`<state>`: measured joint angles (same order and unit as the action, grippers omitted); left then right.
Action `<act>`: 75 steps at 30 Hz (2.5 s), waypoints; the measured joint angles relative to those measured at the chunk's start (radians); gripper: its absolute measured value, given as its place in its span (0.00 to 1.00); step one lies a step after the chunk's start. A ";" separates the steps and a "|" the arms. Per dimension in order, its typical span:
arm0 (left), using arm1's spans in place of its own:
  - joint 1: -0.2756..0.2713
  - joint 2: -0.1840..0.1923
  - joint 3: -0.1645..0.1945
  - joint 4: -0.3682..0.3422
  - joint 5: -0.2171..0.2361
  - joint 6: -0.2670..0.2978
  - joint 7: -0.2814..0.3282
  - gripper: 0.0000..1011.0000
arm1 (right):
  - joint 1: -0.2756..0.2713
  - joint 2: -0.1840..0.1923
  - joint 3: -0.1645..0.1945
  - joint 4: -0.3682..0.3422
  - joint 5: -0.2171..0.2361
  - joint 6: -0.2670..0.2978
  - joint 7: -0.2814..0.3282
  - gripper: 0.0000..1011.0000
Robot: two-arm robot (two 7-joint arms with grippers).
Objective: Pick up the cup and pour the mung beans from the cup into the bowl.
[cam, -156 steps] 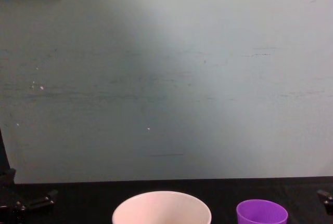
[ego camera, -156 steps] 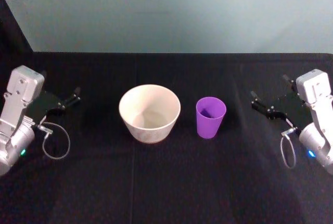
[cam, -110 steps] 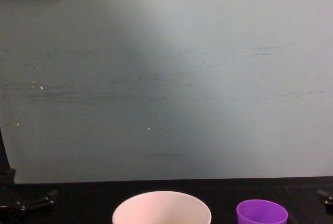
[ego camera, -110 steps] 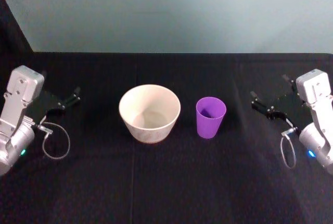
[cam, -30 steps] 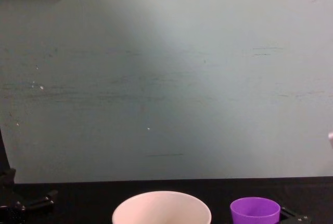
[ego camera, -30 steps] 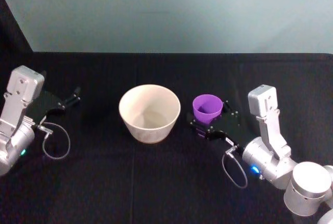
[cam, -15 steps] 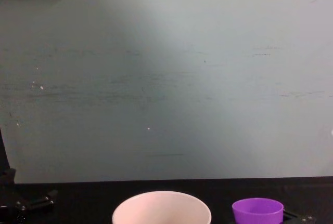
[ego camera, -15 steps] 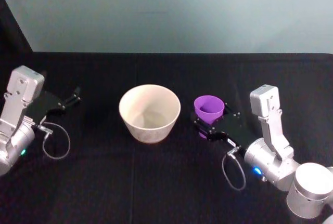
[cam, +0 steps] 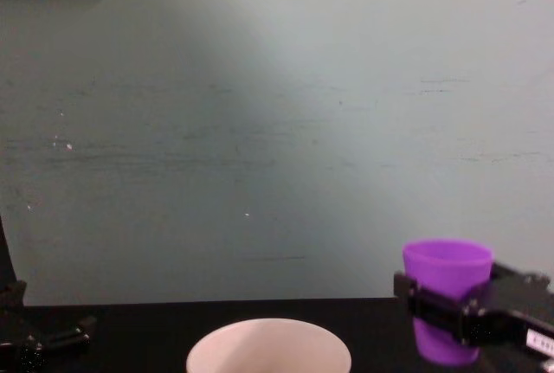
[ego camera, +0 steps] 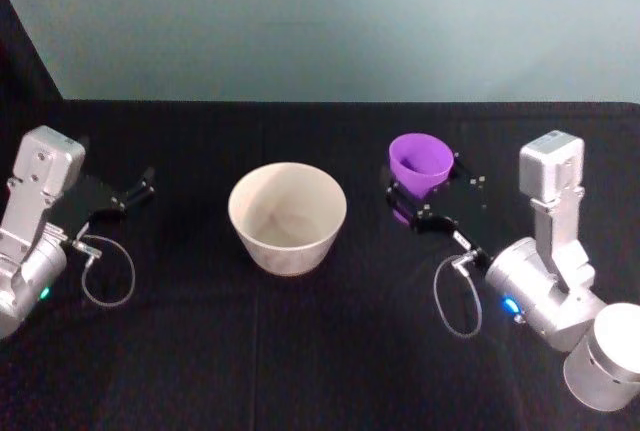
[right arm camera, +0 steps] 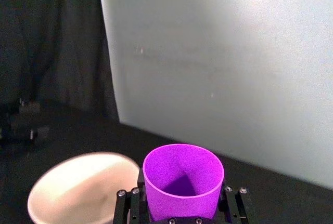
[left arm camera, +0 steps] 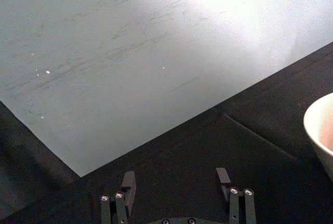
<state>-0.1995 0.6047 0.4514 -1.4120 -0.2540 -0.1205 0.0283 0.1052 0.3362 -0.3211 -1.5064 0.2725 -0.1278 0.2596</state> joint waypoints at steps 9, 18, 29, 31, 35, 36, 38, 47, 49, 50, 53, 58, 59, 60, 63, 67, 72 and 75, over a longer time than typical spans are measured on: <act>0.000 0.000 0.000 0.000 0.000 0.000 0.000 0.99 | -0.016 -0.017 0.029 -0.043 -0.042 -0.039 -0.017 0.73; 0.000 0.000 0.000 0.000 0.000 0.000 0.000 0.99 | -0.015 -0.016 0.027 -0.041 -0.040 -0.040 -0.017 0.73; 0.000 0.000 0.000 0.000 0.000 0.000 0.000 0.99 | -0.015 -0.015 0.025 -0.040 -0.037 -0.040 -0.016 0.73; 0.000 0.000 0.000 0.000 0.000 0.000 0.000 0.99 | -0.014 -0.014 0.025 -0.040 -0.037 -0.040 -0.016 0.73; 0.000 0.000 0.000 0.000 0.000 0.000 0.000 0.99 | -0.014 -0.014 0.024 -0.040 -0.036 -0.039 -0.016 0.73; 0.000 0.000 0.000 0.000 0.000 0.000 0.000 0.99 | -0.014 -0.014 0.024 -0.040 -0.036 -0.039 -0.016 0.73; 0.000 0.000 0.000 0.000 0.000 0.000 0.000 0.99 | -0.014 -0.014 0.024 -0.040 -0.036 -0.039 -0.016 0.73; 0.000 0.000 0.000 0.000 0.000 0.000 0.000 0.99 | -0.014 -0.013 0.024 -0.040 -0.035 -0.039 -0.016 0.73; 0.000 0.000 0.000 0.000 0.000 0.000 0.000 0.99 | -0.014 -0.013 0.024 -0.040 -0.035 -0.039 -0.016 0.73; 0.000 0.000 0.000 0.000 0.000 0.000 0.000 0.99 | -0.014 -0.013 0.024 -0.040 -0.035 -0.039 -0.015 0.73; 0.000 0.000 0.000 0.000 0.000 0.000 0.000 0.99 | -0.014 -0.013 0.024 -0.040 -0.035 -0.039 -0.015 0.73; 0.000 0.000 0.000 0.000 0.000 0.000 0.000 0.99 | -0.014 -0.013 0.024 -0.040 -0.035 -0.039 -0.015 0.73; 0.000 0.000 0.000 0.000 0.000 0.000 0.000 0.99 | -0.014 -0.013 0.024 -0.040 -0.035 -0.039 -0.015 0.73; 0.000 0.000 0.000 0.000 0.000 0.000 0.000 0.99 | -0.014 -0.013 0.024 -0.040 -0.035 -0.039 -0.015 0.73; 0.000 0.000 0.000 0.000 0.000 0.000 0.000 0.99 | -0.014 -0.013 0.024 -0.040 -0.035 -0.039 -0.015 0.73; 0.000 0.000 0.000 0.000 0.000 0.000 0.000 0.99 | -0.014 -0.013 0.024 -0.040 -0.035 -0.039 -0.015 0.73; 0.000 0.000 0.000 0.000 0.000 0.000 0.000 0.99 | -0.014 -0.013 0.024 -0.040 -0.035 -0.039 -0.015 0.73; 0.000 0.000 0.000 0.000 0.000 0.000 0.000 0.99 | -0.014 -0.013 0.024 -0.040 -0.035 -0.039 -0.015 0.73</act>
<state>-0.1995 0.6047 0.4514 -1.4120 -0.2539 -0.1205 0.0283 0.0912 0.3229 -0.2972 -1.5466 0.2376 -0.1665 0.2445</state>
